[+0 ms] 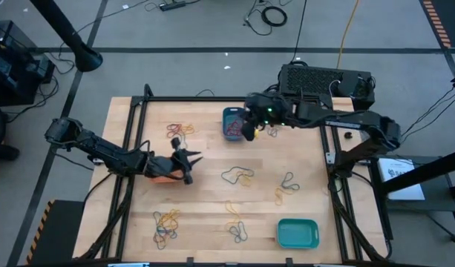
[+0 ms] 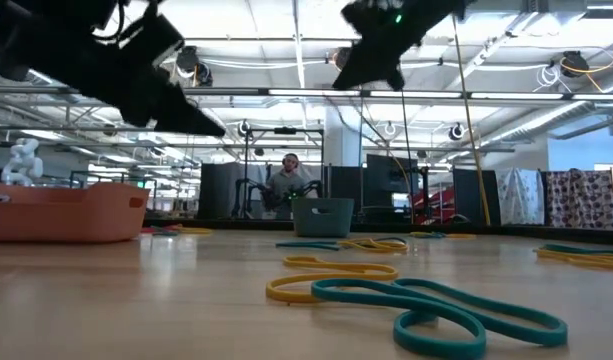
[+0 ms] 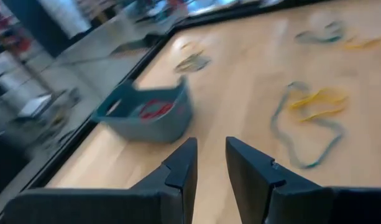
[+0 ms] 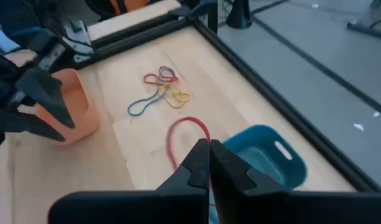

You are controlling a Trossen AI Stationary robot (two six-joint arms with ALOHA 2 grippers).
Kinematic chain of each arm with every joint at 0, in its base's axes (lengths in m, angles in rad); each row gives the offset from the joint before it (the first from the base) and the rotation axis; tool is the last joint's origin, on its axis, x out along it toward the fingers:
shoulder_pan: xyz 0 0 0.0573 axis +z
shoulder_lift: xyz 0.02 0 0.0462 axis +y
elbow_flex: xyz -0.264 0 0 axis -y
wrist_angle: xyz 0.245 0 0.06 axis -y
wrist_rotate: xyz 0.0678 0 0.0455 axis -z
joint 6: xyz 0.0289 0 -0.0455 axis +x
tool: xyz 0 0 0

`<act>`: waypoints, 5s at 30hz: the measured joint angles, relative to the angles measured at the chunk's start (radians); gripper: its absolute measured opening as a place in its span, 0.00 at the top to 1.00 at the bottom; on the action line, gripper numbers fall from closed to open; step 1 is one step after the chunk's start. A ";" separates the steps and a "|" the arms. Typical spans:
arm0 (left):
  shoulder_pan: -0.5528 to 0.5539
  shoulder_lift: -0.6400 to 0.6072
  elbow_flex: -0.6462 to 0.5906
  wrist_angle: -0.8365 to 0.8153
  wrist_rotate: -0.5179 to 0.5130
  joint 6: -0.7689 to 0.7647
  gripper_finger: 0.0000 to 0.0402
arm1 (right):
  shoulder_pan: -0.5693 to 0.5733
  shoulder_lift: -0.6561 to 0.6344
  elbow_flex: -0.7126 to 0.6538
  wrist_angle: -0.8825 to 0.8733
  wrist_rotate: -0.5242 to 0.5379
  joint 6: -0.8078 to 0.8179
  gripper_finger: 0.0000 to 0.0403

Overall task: Sort rubber bands into baskets
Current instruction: Put the middle right red rubber band into the blue bin, then put the bottom red rubber band into the blue bin

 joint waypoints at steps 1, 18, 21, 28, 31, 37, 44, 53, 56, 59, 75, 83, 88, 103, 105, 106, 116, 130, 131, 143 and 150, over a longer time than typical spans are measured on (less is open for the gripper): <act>0.002 0.000 0.000 -0.025 -0.018 -0.013 0.77 | -0.010 0.022 0.000 0.015 -0.015 -0.005 1.00; 0.022 -0.124 0.000 -0.311 -0.218 -0.171 0.77 | -0.111 0.252 -0.001 0.097 -0.116 -0.063 1.00; 0.022 -0.128 0.000 -0.312 -0.217 -0.188 0.77 | -0.113 0.284 -0.001 0.104 -0.116 -0.060 1.00; 0.022 -0.128 0.000 -0.330 -0.206 -0.187 0.77 | -0.113 0.347 -0.001 0.148 -0.112 -0.047 1.00; 0.022 -0.127 0.000 -0.348 -0.206 -0.182 0.77 | -0.113 0.347 -0.001 0.150 -0.111 -0.041 1.00; 0.023 -0.127 0.000 -0.351 -0.206 -0.165 0.77 | -0.113 0.338 -0.001 0.142 -0.107 -0.018 0.98; 0.023 -0.127 0.000 -0.351 -0.207 -0.160 0.77 | -0.113 0.338 0.000 0.138 -0.091 -0.015 0.82; 0.023 -0.127 -0.001 -0.351 -0.207 -0.160 0.77 | -0.117 0.317 -0.001 0.126 -0.056 -0.073 0.68; 0.023 -0.127 -0.001 -0.351 -0.207 -0.159 0.77 | -0.110 0.305 -0.001 0.128 -0.057 -0.098 0.67; 0.023 -0.127 -0.001 -0.351 -0.207 -0.159 0.77 | -0.102 0.301 0.000 0.132 -0.060 -0.107 0.68; 0.023 -0.127 -0.001 -0.356 0.006 -0.141 0.77 | 0.181 0.289 0.000 0.202 -0.141 -0.077 0.68; 0.022 -0.127 0.023 -0.348 0.011 -0.142 0.77 | 0.422 0.405 0.000 0.509 -0.135 -0.159 0.68; 0.018 -0.133 0.029 -0.394 0.012 -0.142 0.77 | 0.518 0.587 0.000 0.888 -0.136 -0.261 0.68; -0.030 -0.384 0.053 -0.713 0.007 -0.376 0.77 | 0.570 0.919 0.368 0.915 -0.139 -0.310 0.68; -0.033 -0.392 0.053 -0.715 0.002 -0.376 0.77 | 0.578 0.951 0.444 0.834 -0.142 -0.312 0.68; -0.033 -0.392 0.053 -0.713 -0.001 -0.376 0.77 | 0.581 0.960 0.474 0.798 -0.142 -0.313 0.68; -0.038 -0.369 0.052 -0.696 -0.029 -0.404 0.77 | 0.600 1.061 0.672 0.709 -0.179 -0.310 0.68; -0.094 -0.343 0.051 -0.692 -0.023 -0.476 0.77 | 0.600 1.106 0.687 0.692 -0.302 -0.329 0.68; -0.096 -0.339 0.051 -0.692 -0.023 -0.477 0.77 | 0.598 1.113 0.687 0.706 -0.302 -0.336 0.68; -0.096 -0.311 0.051 -0.690 -0.029 -0.482 0.77 | 0.567 1.179 0.686 0.725 -0.329 -0.330 0.68; -0.095 -0.311 0.051 -0.692 -0.034 -0.478 0.77 | 0.550 1.259 0.781 0.748 -0.429 -0.256 0.68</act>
